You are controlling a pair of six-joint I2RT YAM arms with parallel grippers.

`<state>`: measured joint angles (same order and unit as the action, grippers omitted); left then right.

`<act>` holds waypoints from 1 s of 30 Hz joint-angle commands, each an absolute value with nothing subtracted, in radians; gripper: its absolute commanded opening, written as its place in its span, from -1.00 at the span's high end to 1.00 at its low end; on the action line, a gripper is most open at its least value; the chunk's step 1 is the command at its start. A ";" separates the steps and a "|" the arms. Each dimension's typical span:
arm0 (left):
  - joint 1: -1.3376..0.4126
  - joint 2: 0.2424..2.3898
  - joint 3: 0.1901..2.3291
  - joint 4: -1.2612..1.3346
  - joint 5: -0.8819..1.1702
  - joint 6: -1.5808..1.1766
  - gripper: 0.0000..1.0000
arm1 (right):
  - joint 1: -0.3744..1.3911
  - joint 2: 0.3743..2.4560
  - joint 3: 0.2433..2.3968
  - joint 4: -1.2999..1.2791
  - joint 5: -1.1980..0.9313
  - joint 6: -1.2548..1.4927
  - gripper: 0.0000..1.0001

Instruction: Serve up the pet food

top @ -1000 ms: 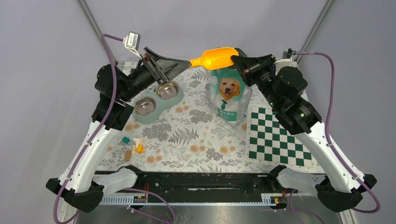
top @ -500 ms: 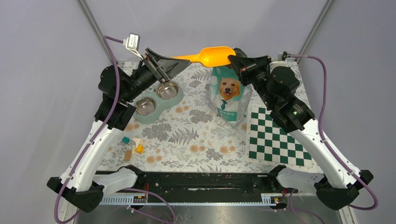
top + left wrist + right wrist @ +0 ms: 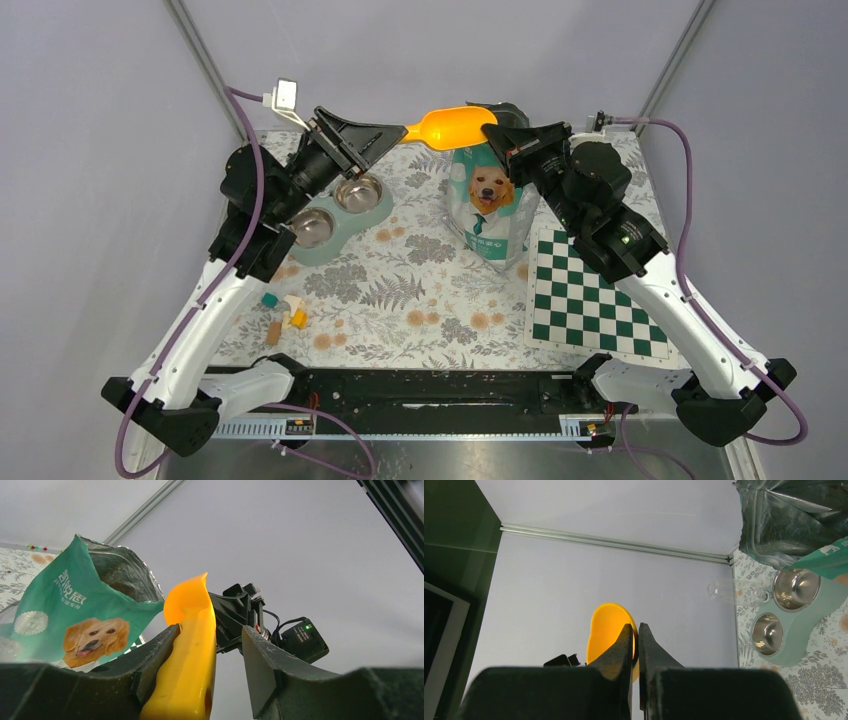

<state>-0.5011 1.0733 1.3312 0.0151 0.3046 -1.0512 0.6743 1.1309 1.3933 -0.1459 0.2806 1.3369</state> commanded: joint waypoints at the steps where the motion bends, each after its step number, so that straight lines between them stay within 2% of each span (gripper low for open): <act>1: -0.512 1.066 1.337 0.081 0.278 -1.037 0.03 | 0.684 1.128 1.420 -0.129 0.328 1.356 1.00; 5: -0.519 1.067 1.334 0.081 0.280 -1.041 0.06 | 0.684 1.133 1.415 -0.128 0.335 1.365 1.00; 13: -0.530 1.063 1.327 0.081 0.269 -1.037 -0.02 | 0.683 1.135 1.412 -0.139 0.337 1.382 1.00; 22: -0.538 1.066 1.326 0.081 0.255 -1.024 0.31 | 0.683 1.133 1.405 -0.151 0.321 1.380 1.00; 24: -0.537 1.068 1.335 0.072 0.252 -1.008 0.59 | 0.683 1.135 1.412 -0.147 0.315 1.347 0.99; 26: -0.537 1.069 1.368 0.014 0.233 -0.963 0.98 | 0.683 1.143 1.434 -0.143 0.303 1.276 0.72; 30: -0.537 1.068 1.435 -0.081 0.191 -0.850 1.00 | 0.683 1.140 1.455 -0.147 0.313 1.087 -0.02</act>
<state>-0.5346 1.0763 1.3445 -0.0261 0.2481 -0.9886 0.6762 1.1431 1.3994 -0.1627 0.2897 1.2835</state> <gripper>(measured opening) 0.280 0.362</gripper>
